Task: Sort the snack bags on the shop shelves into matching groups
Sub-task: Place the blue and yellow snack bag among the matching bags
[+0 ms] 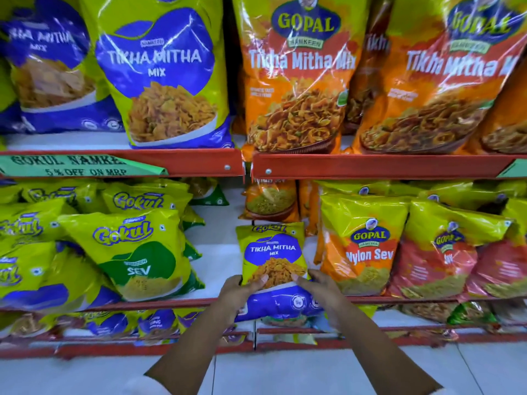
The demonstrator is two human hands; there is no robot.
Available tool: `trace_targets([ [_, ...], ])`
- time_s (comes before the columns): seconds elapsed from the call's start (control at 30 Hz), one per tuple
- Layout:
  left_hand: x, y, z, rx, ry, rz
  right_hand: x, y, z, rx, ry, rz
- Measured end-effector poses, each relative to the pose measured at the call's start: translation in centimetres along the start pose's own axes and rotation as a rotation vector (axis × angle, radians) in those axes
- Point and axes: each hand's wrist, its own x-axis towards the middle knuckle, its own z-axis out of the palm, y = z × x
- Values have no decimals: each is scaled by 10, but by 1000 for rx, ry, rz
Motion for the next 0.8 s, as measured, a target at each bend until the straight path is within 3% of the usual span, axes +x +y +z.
trace_targets([
  [0.13,-13,1,-4,-137,-35,-42,-30,-22,-4,230,-64,115],
  [0.23,-27,-4,-11,-213,-86,-53,-47,-21,-8,289,-151,98],
  [0.37,-54,-19,-17,-207,-91,3,-81,-16,-11,291,-187,-12],
  [0.53,-89,-37,-23,-148,-14,222,-119,-11,-18,222,-227,-175],
  [0.8,-132,-24,-16,-165,-21,366,-149,-33,-38,57,-214,-362],
])
